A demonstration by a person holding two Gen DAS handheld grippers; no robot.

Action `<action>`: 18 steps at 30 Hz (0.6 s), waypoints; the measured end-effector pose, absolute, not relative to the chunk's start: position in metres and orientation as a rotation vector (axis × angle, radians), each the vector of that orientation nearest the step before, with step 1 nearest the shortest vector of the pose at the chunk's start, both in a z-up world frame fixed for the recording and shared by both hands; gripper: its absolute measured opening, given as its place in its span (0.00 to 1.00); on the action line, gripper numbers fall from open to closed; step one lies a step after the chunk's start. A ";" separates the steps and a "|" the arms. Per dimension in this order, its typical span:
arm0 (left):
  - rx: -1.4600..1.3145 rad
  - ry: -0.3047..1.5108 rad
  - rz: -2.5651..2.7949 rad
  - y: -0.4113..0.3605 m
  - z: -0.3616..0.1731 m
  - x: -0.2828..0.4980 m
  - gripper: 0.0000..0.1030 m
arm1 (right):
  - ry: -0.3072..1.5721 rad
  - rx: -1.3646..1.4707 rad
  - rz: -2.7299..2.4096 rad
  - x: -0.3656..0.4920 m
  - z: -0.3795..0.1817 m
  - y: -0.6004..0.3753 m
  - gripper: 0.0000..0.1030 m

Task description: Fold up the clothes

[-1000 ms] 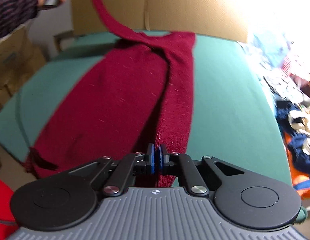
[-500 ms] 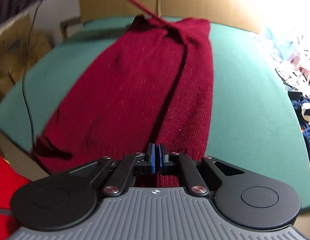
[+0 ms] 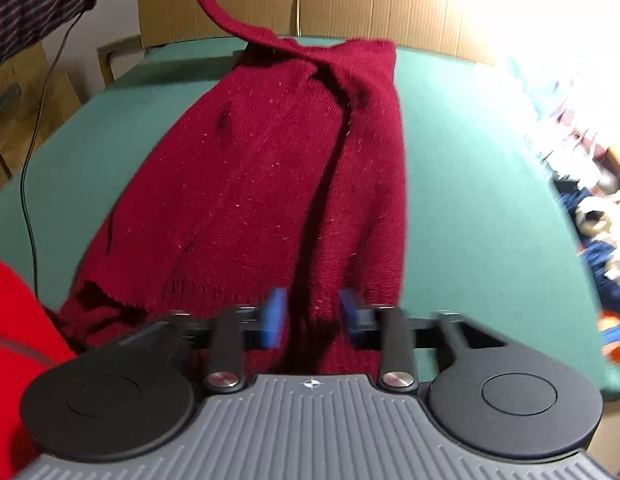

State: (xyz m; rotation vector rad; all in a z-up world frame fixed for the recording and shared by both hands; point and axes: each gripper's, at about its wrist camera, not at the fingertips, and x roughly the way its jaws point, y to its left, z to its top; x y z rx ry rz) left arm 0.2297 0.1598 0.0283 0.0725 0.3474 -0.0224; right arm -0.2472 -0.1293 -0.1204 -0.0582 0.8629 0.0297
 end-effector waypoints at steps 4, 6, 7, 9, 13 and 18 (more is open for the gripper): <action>0.087 0.344 -0.041 0.156 0.027 0.228 0.02 | 0.934 -0.107 0.022 -0.250 -0.135 -0.125 0.29; 0.090 0.342 -0.047 0.154 0.027 0.228 0.02 | 0.926 -0.101 -0.002 -0.251 -0.137 -0.127 0.20; 0.091 0.341 -0.044 0.154 0.027 0.228 0.02 | 0.922 -0.085 -0.004 -0.251 -0.135 -0.127 0.11; 0.085 0.337 -0.033 0.155 0.029 0.230 0.02 | 0.900 -0.052 0.014 -0.252 -0.125 -0.127 0.07; 0.028 0.313 -0.006 0.165 0.040 0.232 0.02 | 0.859 -0.041 0.080 -0.255 -0.109 -0.118 0.07; 0.042 0.327 0.012 0.166 0.037 0.236 0.02 | 0.926 -0.056 0.099 -0.253 -0.136 -0.113 0.07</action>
